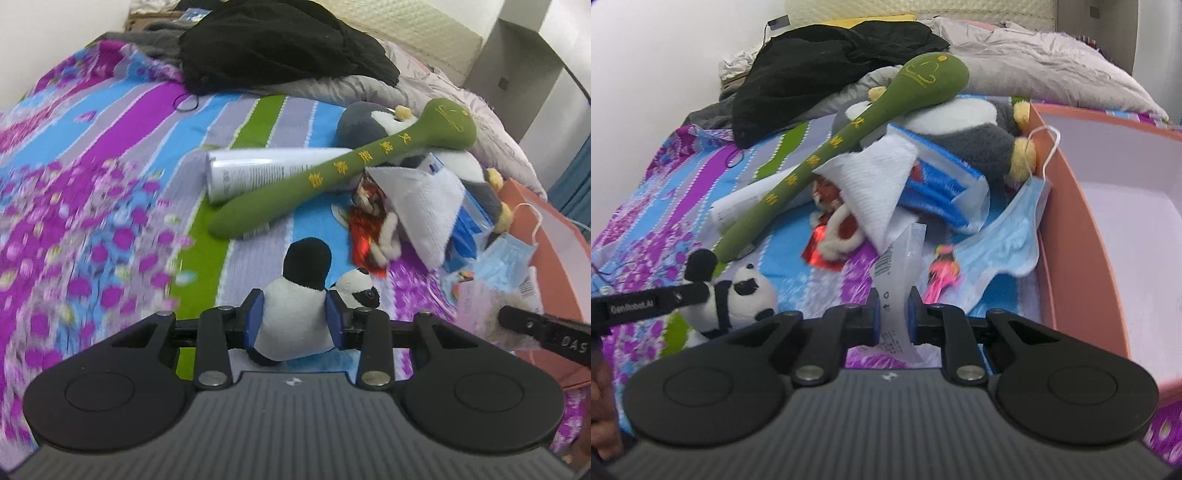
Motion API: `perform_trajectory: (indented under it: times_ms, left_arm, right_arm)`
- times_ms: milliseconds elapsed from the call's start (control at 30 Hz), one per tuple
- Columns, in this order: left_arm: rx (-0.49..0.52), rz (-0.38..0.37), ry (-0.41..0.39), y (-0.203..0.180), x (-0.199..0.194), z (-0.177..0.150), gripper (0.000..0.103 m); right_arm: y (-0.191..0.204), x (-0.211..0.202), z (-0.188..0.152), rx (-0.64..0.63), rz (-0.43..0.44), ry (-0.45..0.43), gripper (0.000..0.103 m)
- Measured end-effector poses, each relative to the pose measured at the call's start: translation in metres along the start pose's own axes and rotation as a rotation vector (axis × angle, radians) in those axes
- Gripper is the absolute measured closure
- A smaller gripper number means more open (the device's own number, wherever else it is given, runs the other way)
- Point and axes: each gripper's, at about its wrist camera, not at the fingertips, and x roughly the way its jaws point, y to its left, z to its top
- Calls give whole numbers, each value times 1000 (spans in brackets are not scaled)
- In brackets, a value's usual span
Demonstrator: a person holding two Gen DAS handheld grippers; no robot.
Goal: Organize soft objects
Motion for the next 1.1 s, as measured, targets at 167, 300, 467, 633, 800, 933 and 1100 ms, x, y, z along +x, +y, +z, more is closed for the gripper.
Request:
perform_trajectory:
  times_ms: [167, 300, 467, 633, 800, 933, 1100]
  left_arm:
    - [-79, -27, 40, 2, -24, -27, 61]
    - [-137, -51, 57, 6, -39, -40, 61]
    - [-225, -69, 66, 17, -45, -45, 61]
    - [-285, -87, 69, 23, -43, -45, 60]
    - [-258, -90, 95, 26, -29, -48, 60]
    - [-211, -108, 108, 27, -27, -45, 52]
    - [-127, -96, 92, 28, -34, -39, 35]
  right_arm:
    - [6, -10, -18, 56, 45, 54, 86]
    - [9, -15, -28, 137, 108, 78, 86]
    - [13, -11, -38, 169, 126, 103, 87]
    - [3, -4, -45, 246, 127, 134, 87]
    - [-6, 4, -53, 273, 105, 162, 86]
    - [-13, 5, -58, 277, 81, 177, 84]
    - [-19, 4, -59, 249, 48, 196, 65]
